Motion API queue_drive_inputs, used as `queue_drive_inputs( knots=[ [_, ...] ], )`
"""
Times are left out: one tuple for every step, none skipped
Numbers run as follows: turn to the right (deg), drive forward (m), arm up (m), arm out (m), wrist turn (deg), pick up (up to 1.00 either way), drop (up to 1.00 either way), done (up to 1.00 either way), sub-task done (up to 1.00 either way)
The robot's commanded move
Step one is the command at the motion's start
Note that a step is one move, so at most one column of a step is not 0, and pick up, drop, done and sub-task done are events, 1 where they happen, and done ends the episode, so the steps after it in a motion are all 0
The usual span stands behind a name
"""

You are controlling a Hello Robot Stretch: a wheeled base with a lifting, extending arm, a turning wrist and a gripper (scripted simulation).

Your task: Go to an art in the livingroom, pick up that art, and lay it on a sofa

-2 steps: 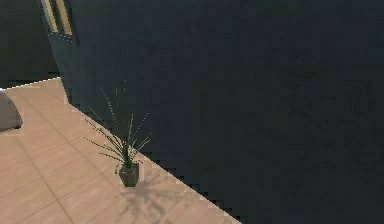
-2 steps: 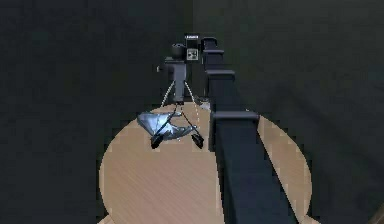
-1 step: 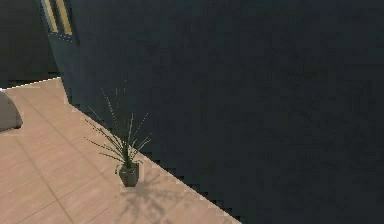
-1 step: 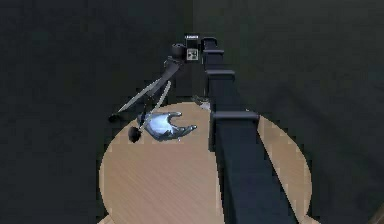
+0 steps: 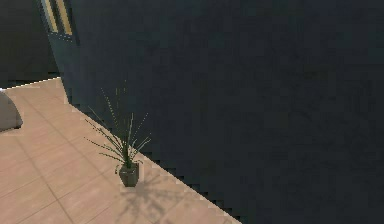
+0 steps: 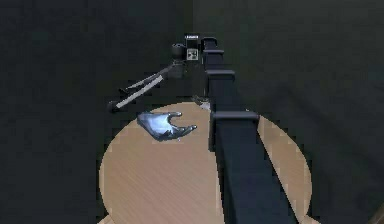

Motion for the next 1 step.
queue_drive_inputs(
  knots=[
    [0.0,0.00,0.00,0.00,45.0,0.00,0.00,0.00,0.00]
  ],
)
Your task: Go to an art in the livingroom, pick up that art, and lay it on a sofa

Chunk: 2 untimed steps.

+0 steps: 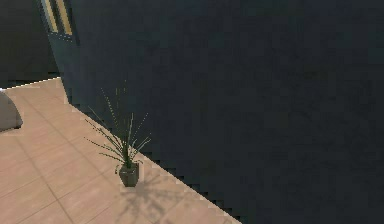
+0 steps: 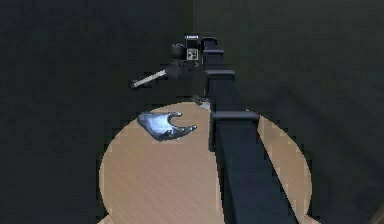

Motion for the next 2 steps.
queue_drive_inputs(
  knots=[
    [0.0,0.00,0.00,0.00,24.0,0.00,0.00,0.00,0.00],
    [0.0,0.00,-0.26,0.00,0.0,0.00,0.00,0.00,0.00]
  ],
)
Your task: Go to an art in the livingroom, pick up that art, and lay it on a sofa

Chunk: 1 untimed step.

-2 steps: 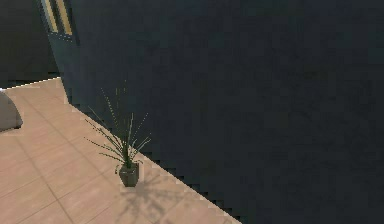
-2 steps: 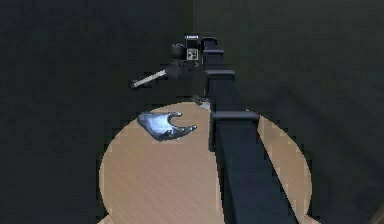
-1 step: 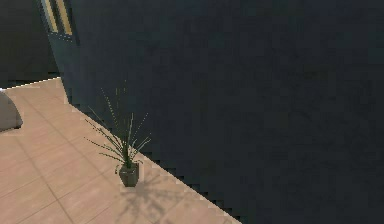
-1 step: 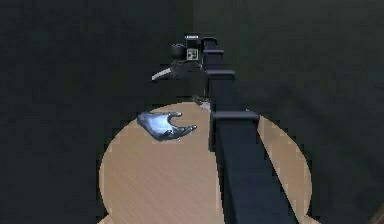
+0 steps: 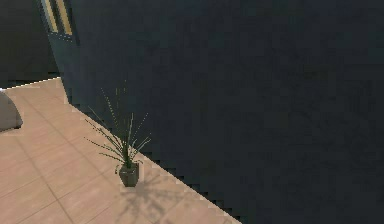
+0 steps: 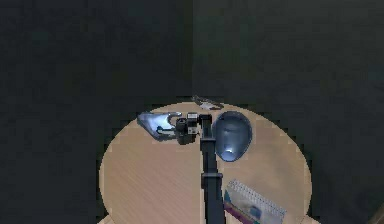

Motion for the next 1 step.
queue_drive_inputs(
  knots=[
    [0.0,0.00,0.00,0.00,0.0,1.00,0.00,0.00,0.00]
  ],
)
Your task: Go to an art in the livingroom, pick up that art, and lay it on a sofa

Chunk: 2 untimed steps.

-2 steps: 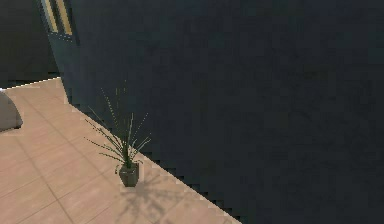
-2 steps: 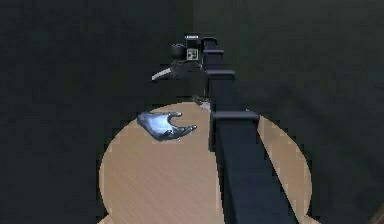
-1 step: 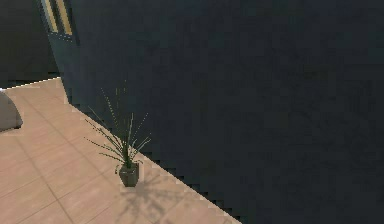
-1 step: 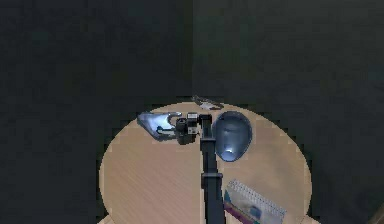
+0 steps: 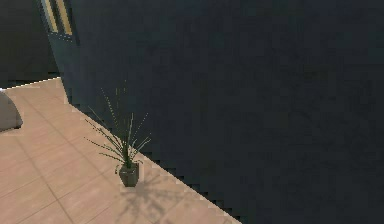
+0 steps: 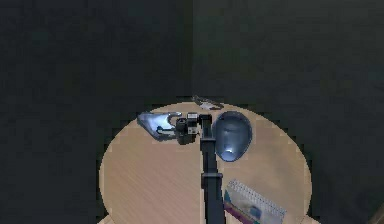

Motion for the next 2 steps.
queue_drive_inputs(
  knots=[
    [0.0,0.00,0.10,0.00,0.0,0.00,0.00,0.00,0.00],
    [0.0,0.00,0.16,0.00,0.0,0.00,0.00,0.00,0.00]
  ],
)
